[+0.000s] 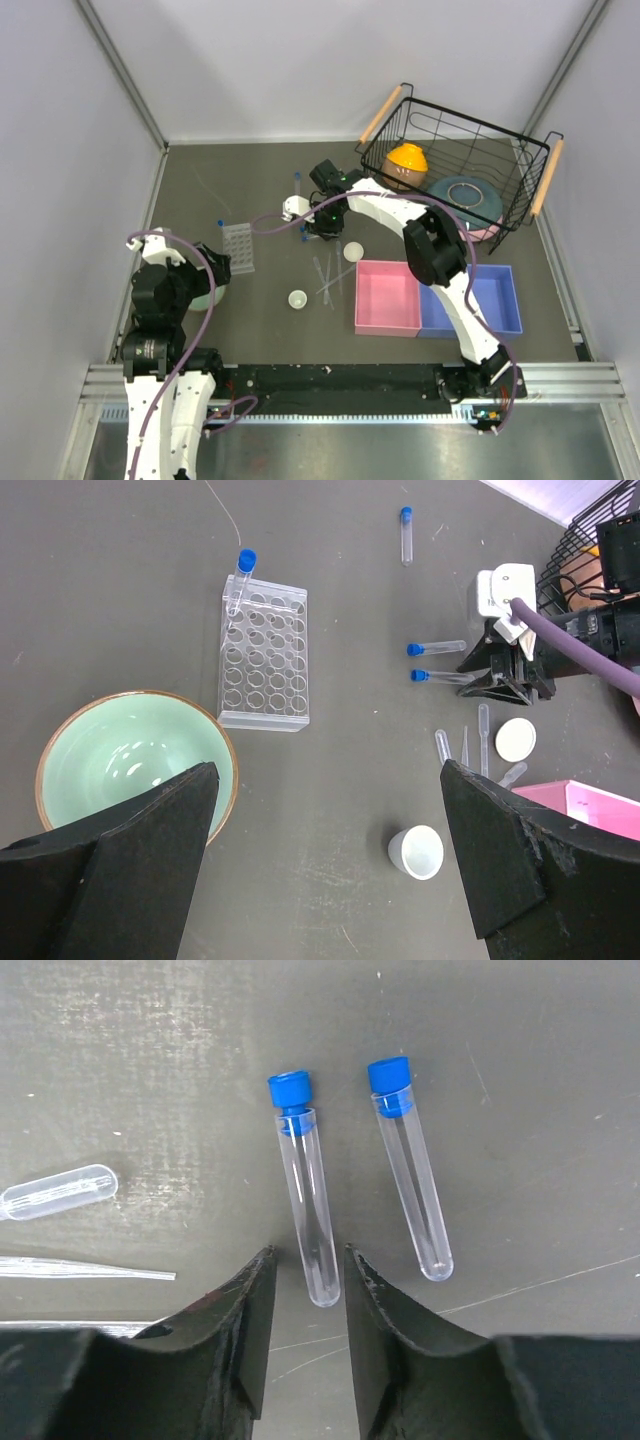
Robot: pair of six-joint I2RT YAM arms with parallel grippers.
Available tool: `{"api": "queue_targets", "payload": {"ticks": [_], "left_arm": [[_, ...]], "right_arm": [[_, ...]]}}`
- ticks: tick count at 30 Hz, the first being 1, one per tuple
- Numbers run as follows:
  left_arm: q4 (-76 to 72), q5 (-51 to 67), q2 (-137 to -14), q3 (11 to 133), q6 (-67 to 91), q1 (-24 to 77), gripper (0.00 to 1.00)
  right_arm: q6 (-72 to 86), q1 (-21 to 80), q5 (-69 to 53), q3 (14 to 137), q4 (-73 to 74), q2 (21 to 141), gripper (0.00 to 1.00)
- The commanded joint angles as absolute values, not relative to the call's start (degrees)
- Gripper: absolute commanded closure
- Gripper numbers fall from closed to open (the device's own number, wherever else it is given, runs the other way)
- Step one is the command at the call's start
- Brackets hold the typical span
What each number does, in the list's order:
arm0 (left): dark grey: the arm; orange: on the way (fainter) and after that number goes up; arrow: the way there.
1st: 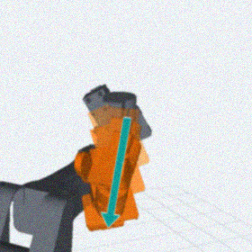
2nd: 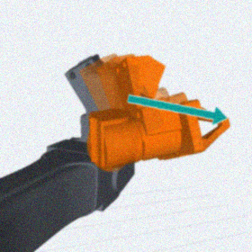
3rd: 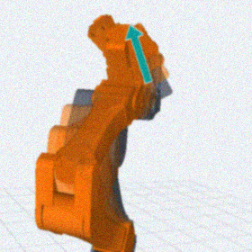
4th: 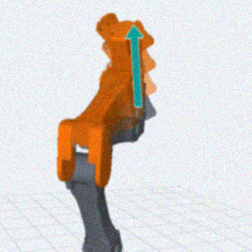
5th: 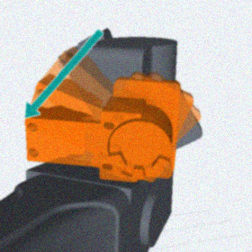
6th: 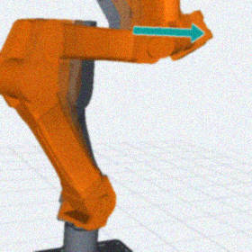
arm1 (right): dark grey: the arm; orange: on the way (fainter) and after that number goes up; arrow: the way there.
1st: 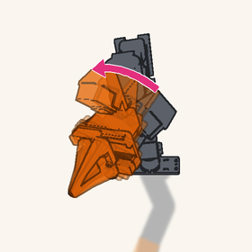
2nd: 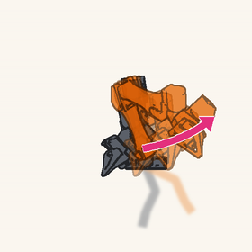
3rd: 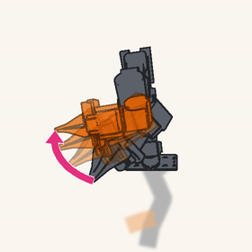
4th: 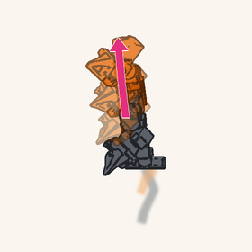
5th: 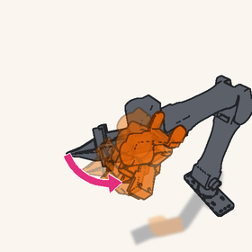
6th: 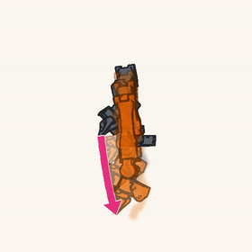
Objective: Organize the chemistry lab equipment
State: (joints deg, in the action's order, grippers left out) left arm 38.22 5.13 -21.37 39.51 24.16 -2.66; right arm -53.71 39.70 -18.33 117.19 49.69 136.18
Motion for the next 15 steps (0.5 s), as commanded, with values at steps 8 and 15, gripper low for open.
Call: {"api": "queue_targets", "payload": {"ticks": [8, 15], "left_arm": [[34.46, 14.31, -21.00, 36.57, 30.58, -2.90, 0.01], [27.34, 23.89, -21.35, 31.47, 40.85, -2.99, 0.01]], "right_arm": [[-52.47, 40.69, -22.49, 115.14, 50.19, 134.83, 0.83], [-48.97, 40.69, -25.13, 116.19, 50.27, 132.72, 0.89]]}}
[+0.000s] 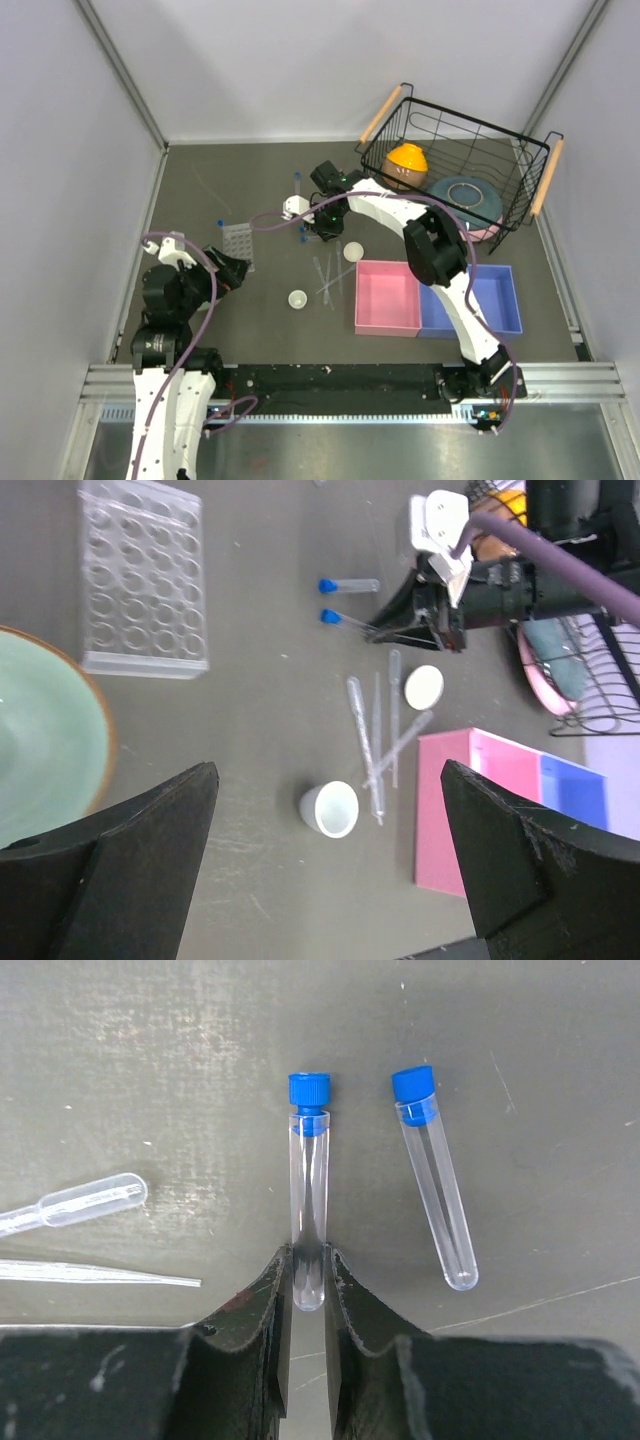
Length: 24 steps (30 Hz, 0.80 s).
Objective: Organize the chemistry lab equipment
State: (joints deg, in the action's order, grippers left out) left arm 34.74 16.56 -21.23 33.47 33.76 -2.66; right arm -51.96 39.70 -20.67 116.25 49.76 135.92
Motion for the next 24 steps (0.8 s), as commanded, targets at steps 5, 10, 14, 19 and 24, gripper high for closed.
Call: {"api": "queue_targets", "payload": {"ticks": [5, 10, 14, 19, 24], "left_arm": [[19.45, 29.70, -23.02, 27.34, 47.98, -2.90, 0.01], [9.60, 34.70, -24.52, 22.08, 57.55, -2.90, 0.01], [0.45, 38.40, -27.15, 18.73, 65.37, -2.90, 0.01], [-8.78, 42.89, -31.98, 18.37, 68.02, -2.73, 0.02], [-11.25, 43.33, -33.22, 18.72, 69.87, -1.41, 0.03]], "right_arm": [[-43.35, 39.91, -31.44, 116.28, 50.19, 129.38, 0.89], [-39.12, 38.67, -40.05, 112.60, 50.19, 122.89, 0.89], [-36.31, 38.23, -46.22, 106.72, 50.10, 117.44, 0.90], [-33.76, 38.14, -54.56, 100.64, 49.22, 111.37, 0.89], [-30.15, 38.41, -58.18, 96.07, 47.20, 106.89, 0.89]]}}
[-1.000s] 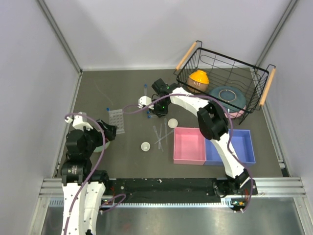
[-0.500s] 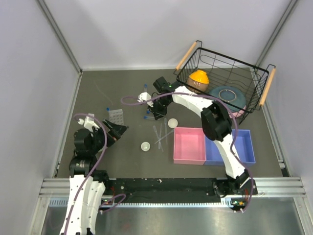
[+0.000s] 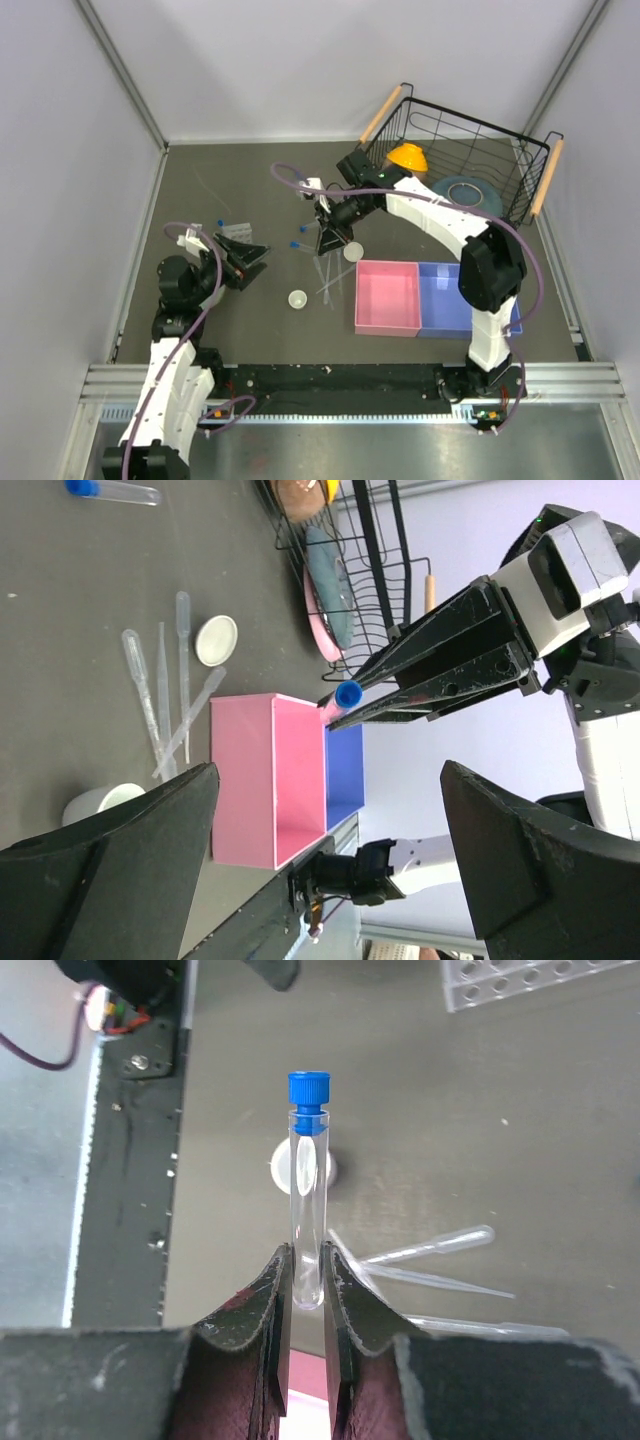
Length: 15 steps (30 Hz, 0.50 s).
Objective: Organize the chemistry lab equipment
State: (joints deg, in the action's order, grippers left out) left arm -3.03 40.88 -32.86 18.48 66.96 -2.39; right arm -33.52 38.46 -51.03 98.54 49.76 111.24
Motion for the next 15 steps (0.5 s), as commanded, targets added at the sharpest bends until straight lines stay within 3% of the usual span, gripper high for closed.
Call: {"api": "queue_targets", "payload": {"ticks": [1, 7, 15], "left_arm": [[-11.25, 43.24, -33.57, 18.89, 69.87, -0.54, 0.03], [-11.25, 37.72, -35.15, 19.42, 69.88, 7.36, 0.08], [-3.88, 26.74, -40.34, 24.78, 63.91, 18.01, 0.31]], "right_arm": [[-29.89, 38.84, -58.44, 95.54, 46.85, 106.44, 0.89], [-29.00, 41.30, -58.36, 92.90, 45.88, 104.59, 0.89], [-28.91, 43.68, -57.39, 91.85, 45.79, 104.06, 0.89]]}}
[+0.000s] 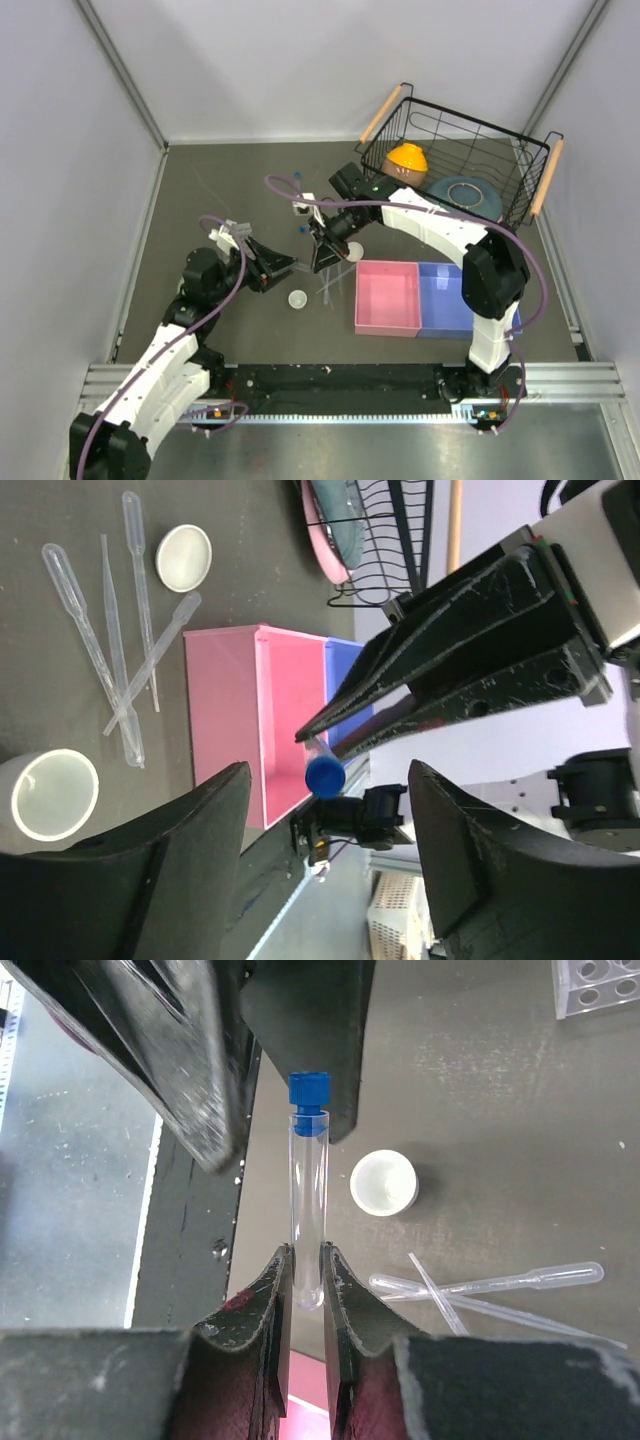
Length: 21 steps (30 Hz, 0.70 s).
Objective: Organize the chemistry lab equipment
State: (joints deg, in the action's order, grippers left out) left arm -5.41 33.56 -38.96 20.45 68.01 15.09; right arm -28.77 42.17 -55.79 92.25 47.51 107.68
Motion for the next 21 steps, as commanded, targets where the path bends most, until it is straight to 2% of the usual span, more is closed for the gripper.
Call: {"api": "queue_targets", "payload": {"ticks": [1, 12, 21], "left_arm": [[-3.26, 26.02, -40.60, 25.57, 63.37, 18.54, 0.34], [5.35, 20.30, -44.12, 30.32, 57.75, 23.46, 0.62], [8.88, 20.21, -43.59, 31.73, 55.72, 24.61, 0.61]], "right_arm": [[-29.00, 44.12, -57.22, 91.67, 45.70, 103.98, 0.89], [-29.88, 45.61, -55.20, 90.62, 45.61, 103.89, 0.89], [-29.97, 45.62, -54.32, 90.35, 45.62, 104.06, 0.89]]}}
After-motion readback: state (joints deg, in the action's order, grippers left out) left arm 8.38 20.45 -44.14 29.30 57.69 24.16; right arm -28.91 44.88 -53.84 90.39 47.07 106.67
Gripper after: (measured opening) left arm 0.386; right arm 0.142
